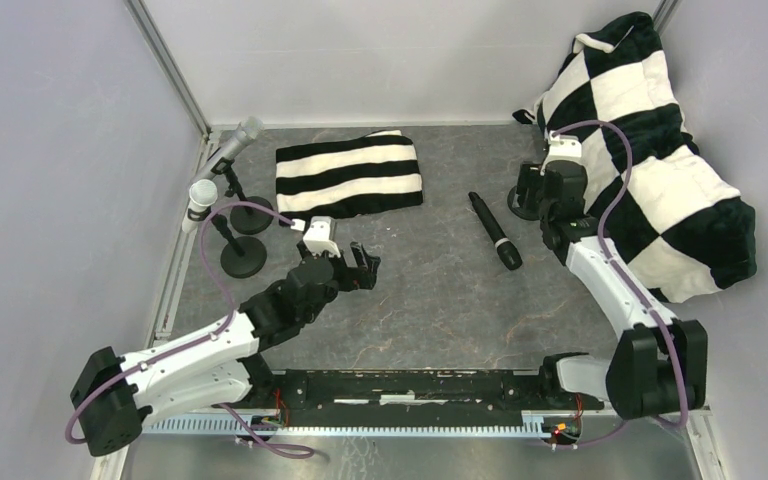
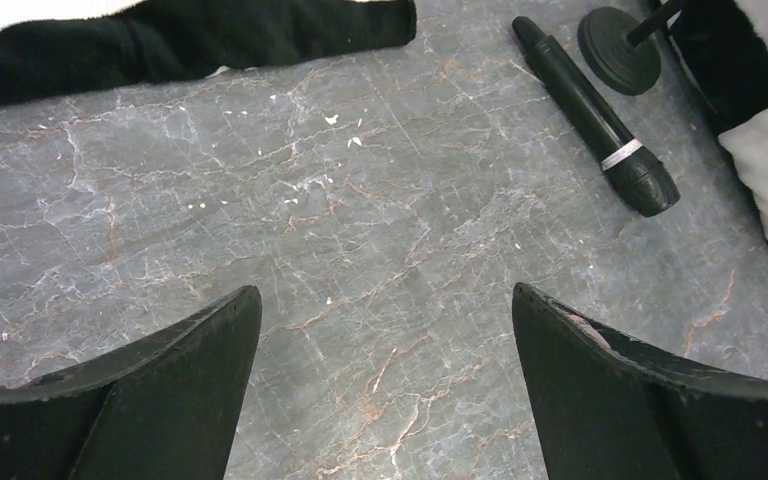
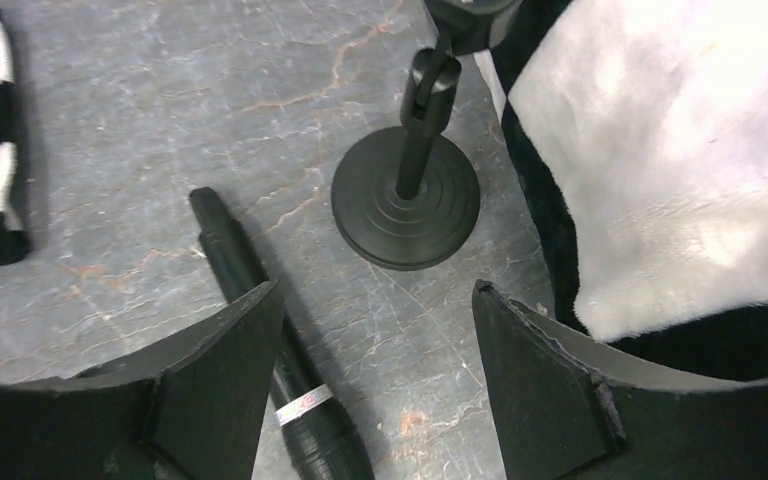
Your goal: Attach the microphones to the stand
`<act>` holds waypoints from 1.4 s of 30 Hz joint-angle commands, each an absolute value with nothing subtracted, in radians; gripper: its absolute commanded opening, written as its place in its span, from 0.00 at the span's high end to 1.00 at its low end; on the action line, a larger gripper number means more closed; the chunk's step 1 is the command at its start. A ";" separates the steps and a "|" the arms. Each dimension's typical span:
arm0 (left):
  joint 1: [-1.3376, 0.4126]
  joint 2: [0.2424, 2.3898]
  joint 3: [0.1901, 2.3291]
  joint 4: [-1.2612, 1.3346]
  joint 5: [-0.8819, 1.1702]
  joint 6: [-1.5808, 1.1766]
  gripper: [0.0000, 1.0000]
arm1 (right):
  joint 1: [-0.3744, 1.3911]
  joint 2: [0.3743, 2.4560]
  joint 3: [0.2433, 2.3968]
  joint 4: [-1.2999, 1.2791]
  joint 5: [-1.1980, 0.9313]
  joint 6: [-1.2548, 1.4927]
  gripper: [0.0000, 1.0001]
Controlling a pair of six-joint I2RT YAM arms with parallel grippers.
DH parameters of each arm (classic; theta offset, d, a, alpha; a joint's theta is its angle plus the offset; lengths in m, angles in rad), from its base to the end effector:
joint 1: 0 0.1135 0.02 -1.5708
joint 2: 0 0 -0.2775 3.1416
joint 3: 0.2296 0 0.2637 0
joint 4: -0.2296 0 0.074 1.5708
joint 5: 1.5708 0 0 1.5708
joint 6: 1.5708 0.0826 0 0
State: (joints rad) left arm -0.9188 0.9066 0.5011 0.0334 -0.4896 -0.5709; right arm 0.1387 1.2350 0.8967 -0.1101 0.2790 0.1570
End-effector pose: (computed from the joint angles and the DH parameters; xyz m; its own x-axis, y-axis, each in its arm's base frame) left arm 0.1798 -0.1715 0.2325 -0.4211 -0.2344 -0.8762 0.2474 0.8997 -0.3595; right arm 0.3289 0.0229 0.2804 -0.4064 0.0950 -0.9087 0.1786 0.9836 0.0230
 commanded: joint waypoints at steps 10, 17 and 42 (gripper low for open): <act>-0.922 0.760 0.494 -0.027 -0.527 -0.546 0.00 | 0.008 1.483 0.788 0.464 0.186 0.149 0.25; -0.922 0.733 0.502 -0.044 -0.537 -0.534 0.00 | 0.005 1.629 0.834 0.620 0.157 0.127 0.29; -0.922 0.672 0.504 -0.064 -0.559 -0.507 0.00 | 0.063 1.472 0.973 0.606 0.075 -0.066 1.00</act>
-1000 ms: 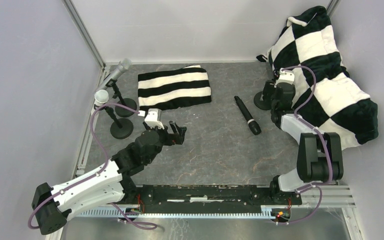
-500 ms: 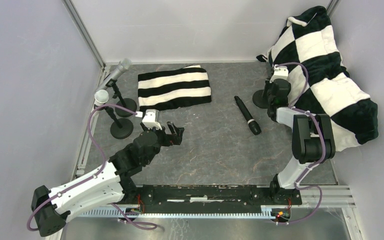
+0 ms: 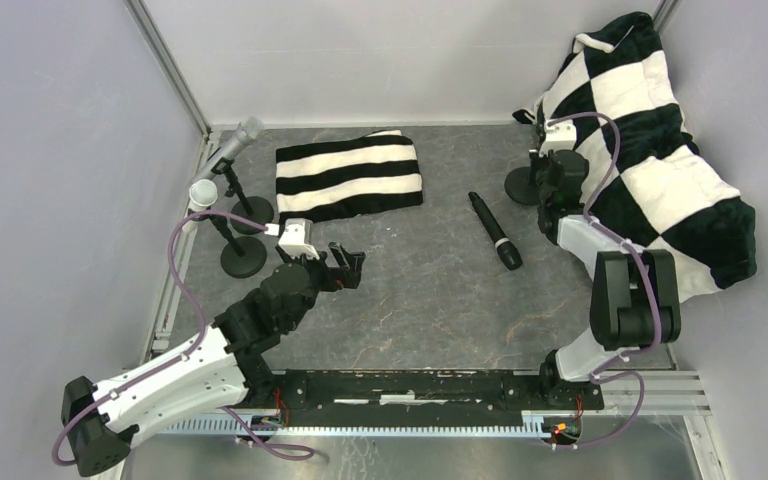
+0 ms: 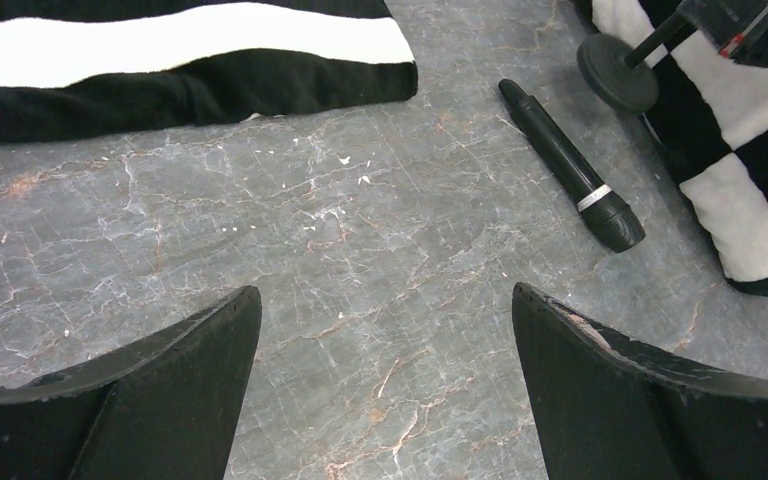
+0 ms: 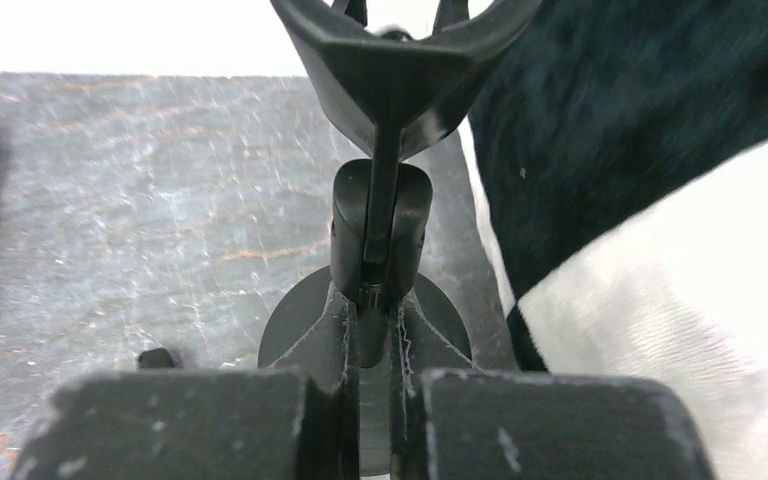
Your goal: Attach the microphones to the stand
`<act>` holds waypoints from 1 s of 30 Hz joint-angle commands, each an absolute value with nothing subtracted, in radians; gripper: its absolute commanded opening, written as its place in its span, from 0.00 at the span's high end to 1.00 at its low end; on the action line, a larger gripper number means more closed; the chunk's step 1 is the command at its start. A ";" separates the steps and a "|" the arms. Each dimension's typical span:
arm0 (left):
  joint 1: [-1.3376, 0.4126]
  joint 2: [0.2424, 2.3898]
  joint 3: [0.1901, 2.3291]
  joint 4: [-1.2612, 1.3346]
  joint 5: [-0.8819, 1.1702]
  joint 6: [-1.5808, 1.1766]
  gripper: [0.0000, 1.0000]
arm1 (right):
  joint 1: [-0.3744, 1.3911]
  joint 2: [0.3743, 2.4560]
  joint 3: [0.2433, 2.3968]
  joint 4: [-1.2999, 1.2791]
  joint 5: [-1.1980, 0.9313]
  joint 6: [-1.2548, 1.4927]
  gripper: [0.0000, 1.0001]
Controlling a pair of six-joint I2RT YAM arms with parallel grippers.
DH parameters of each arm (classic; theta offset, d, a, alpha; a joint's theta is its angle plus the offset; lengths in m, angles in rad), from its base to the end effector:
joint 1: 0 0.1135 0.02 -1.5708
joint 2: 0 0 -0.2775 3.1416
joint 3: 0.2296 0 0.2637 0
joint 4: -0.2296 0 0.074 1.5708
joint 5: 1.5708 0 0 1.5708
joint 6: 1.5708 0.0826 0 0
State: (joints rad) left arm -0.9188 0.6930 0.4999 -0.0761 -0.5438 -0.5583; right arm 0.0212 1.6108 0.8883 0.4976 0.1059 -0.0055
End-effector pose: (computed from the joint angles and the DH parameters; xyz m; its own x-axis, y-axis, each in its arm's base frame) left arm 0.1611 -0.1406 0.2619 -0.3369 -0.3058 -0.8905 0.2348 0.8886 -0.3939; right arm 0.4157 0.0001 0.2312 -0.2234 -0.0102 -0.9747 0.0807 0.9963 -0.0289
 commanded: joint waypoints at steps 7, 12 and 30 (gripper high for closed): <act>-0.922 0.636 0.532 -0.077 -0.552 -0.462 0.00 | 0.236 1.329 0.888 0.570 -0.069 -0.080 1.00; -0.922 0.607 0.543 -0.086 -0.534 -0.425 0.00 | 0.379 1.282 0.795 0.605 -0.203 -0.060 1.00; -0.922 0.536 0.503 -0.110 -0.527 -0.425 0.00 | 0.650 1.603 0.828 0.815 -0.535 -0.092 1.00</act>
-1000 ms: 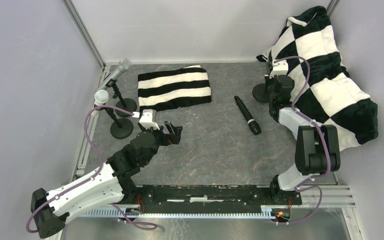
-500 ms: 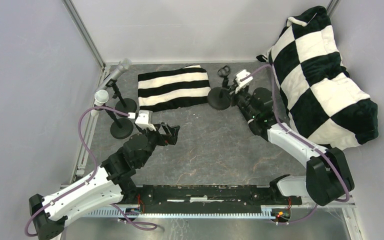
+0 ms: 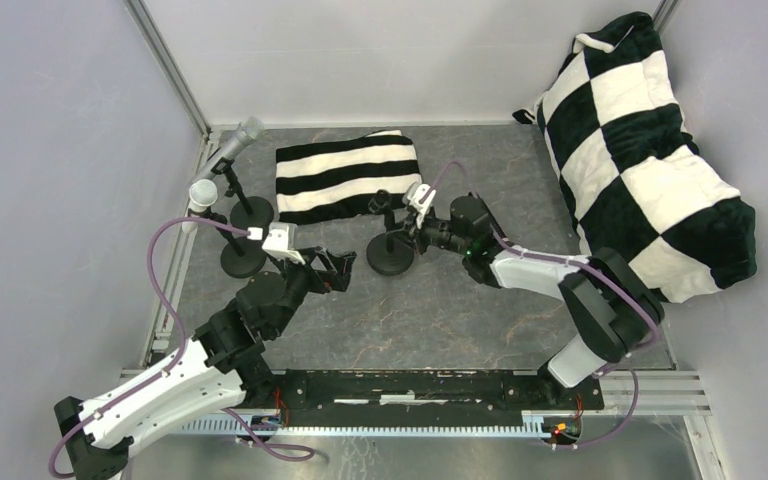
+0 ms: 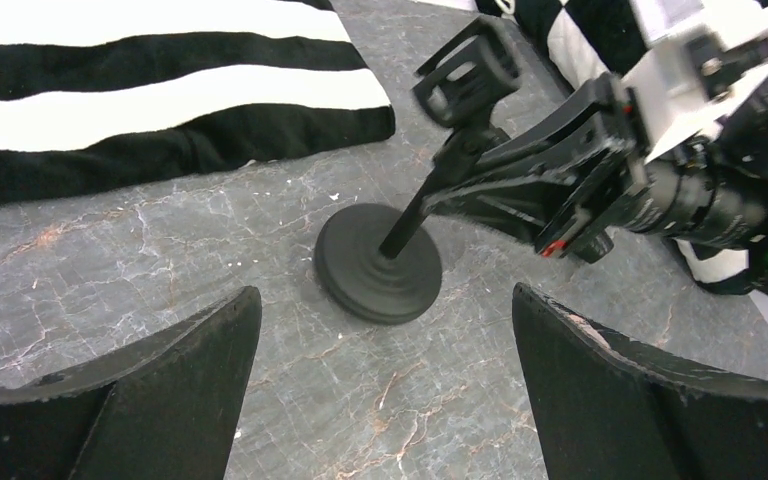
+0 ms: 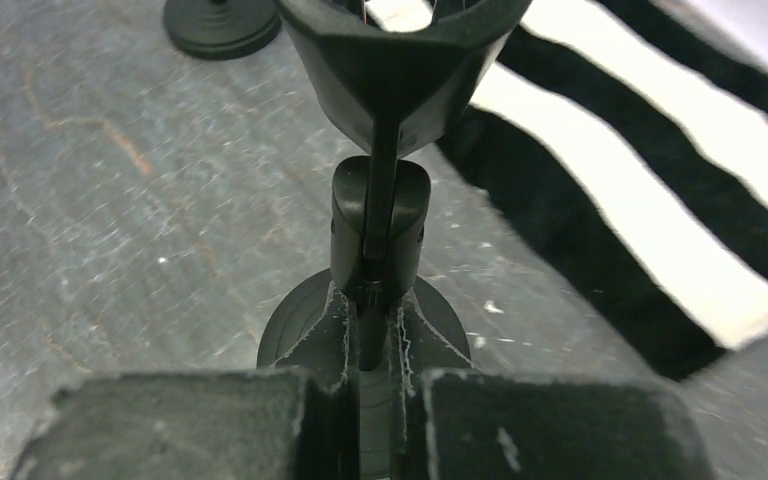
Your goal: Attach the microphones to the stand
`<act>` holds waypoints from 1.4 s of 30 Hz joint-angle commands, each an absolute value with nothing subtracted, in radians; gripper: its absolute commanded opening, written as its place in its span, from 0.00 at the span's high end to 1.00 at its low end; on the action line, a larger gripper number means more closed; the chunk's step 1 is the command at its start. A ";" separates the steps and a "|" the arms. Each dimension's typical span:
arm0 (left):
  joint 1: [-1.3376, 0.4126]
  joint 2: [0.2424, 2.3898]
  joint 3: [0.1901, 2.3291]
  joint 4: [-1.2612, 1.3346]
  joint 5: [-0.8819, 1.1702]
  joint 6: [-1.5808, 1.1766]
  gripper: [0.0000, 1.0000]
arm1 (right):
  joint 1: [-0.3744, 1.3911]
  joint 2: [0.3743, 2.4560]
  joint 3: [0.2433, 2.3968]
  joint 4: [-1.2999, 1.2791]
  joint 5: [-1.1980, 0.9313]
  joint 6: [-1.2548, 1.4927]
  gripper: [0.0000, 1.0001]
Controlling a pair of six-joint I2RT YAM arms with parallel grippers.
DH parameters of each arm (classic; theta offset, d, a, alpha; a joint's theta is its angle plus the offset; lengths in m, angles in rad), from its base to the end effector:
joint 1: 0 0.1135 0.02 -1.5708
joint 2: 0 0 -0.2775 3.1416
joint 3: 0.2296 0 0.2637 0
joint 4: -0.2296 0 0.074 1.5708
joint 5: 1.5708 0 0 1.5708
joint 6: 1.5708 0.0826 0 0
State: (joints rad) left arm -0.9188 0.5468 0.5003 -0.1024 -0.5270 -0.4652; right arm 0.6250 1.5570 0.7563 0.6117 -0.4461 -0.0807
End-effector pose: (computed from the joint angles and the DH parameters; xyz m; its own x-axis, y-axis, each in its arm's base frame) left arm 0.1459 -0.1227 0.2842 -0.2533 -0.3072 -0.9173 0.3039 0.8750 -0.3769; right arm 0.2905 0.2535 0.2205 -0.0816 -0.1486 -0.9855 -0.8809 0.4732 0.0016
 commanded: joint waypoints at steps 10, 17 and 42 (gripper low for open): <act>-0.922 0.495 0.484 -0.140 -0.545 -0.432 0.00 | 0.671 1.684 0.764 0.911 -0.543 -0.117 0.75; -0.922 0.481 0.476 -0.143 -0.555 -0.440 0.00 | 0.670 1.591 0.701 0.813 -0.459 -0.145 0.44; -0.621 0.696 0.608 -0.126 -0.152 -0.454 0.00 | 0.292 1.328 0.843 -0.183 -0.026 0.031 0.34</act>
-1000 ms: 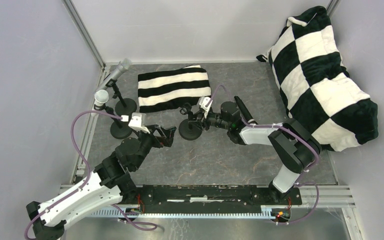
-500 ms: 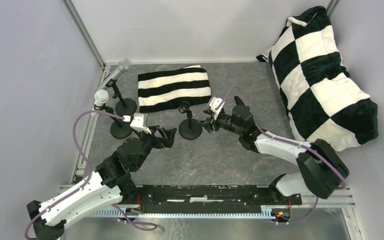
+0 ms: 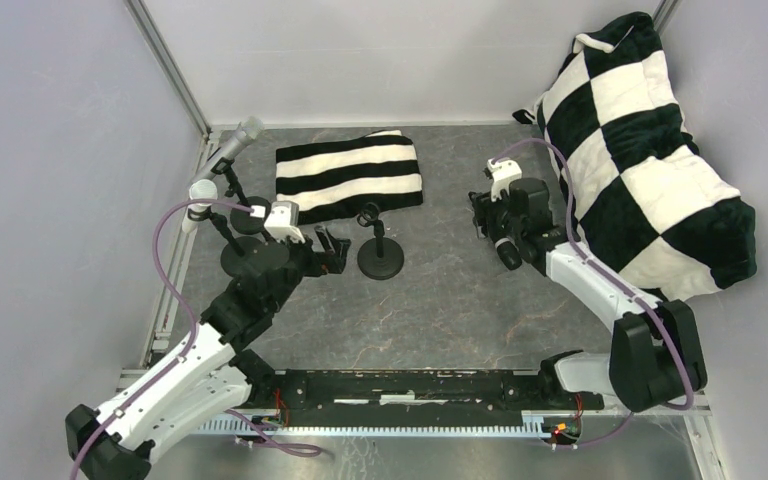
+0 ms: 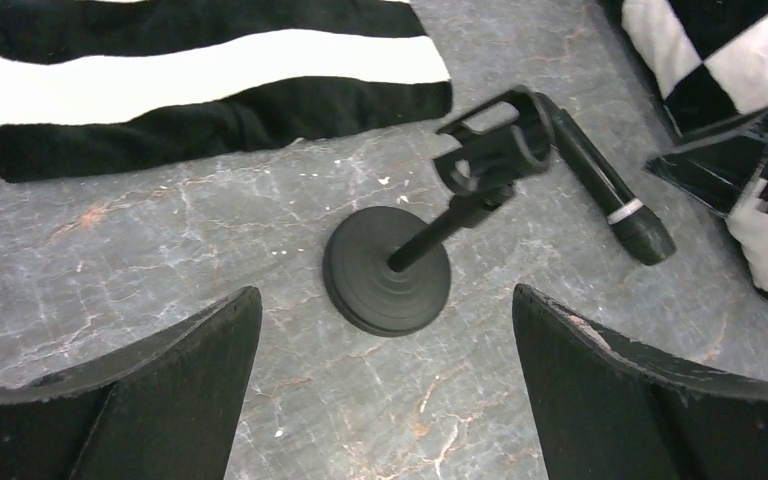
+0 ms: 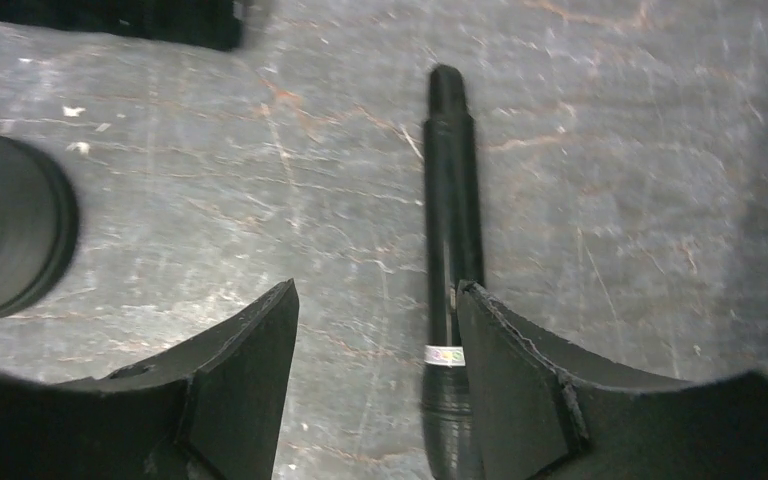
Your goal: Attach the microphones to the stand
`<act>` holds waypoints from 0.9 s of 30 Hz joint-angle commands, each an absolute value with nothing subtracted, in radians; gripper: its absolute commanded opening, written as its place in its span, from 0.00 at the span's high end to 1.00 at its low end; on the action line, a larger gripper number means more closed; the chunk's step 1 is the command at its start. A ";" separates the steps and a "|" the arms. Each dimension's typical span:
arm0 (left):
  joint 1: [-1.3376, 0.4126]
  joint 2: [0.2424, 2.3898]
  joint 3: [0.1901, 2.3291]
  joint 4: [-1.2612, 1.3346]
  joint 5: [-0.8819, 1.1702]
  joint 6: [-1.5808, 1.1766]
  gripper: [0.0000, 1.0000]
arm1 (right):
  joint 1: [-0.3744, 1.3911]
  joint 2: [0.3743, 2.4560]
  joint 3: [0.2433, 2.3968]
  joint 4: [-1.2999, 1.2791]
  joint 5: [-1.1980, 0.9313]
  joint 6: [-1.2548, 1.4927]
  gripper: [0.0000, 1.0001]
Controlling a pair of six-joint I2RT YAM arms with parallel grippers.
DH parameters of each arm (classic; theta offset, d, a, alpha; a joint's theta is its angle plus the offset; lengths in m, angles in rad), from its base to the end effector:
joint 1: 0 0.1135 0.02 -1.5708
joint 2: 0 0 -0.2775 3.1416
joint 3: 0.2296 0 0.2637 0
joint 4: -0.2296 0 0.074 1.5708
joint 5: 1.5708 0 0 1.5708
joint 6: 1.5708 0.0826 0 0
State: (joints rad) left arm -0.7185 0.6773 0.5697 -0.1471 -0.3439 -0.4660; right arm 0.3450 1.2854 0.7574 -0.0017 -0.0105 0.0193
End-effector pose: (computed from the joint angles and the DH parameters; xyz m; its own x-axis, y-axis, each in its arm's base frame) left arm 0.1782 -0.1188 0.2813 -0.3375 -0.2668 -0.9027 0.2490 0.8995 -0.3589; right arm 0.3094 0.1121 0.2231 -0.4821 -0.1527 -0.8627 -0.3375 0.9411 0.0220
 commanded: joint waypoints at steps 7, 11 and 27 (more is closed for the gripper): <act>-0.603 0.733 0.657 -0.143 -0.115 -0.417 0.00 | 0.222 1.454 0.899 -0.257 -0.046 0.008 0.34; -0.603 0.741 0.669 -0.148 -0.094 -0.409 0.00 | 0.189 1.510 0.912 -0.248 -0.043 0.008 0.34; -0.603 0.768 0.690 -0.155 -0.062 -0.382 0.00 | 0.174 1.578 0.862 -0.287 -0.006 -0.021 0.30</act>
State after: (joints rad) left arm -0.6098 0.7597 0.6441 -0.1780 -0.0921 -0.4397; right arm 0.1802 1.5620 0.8757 -0.2871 -0.0208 -0.0158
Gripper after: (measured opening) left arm 0.997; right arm 0.695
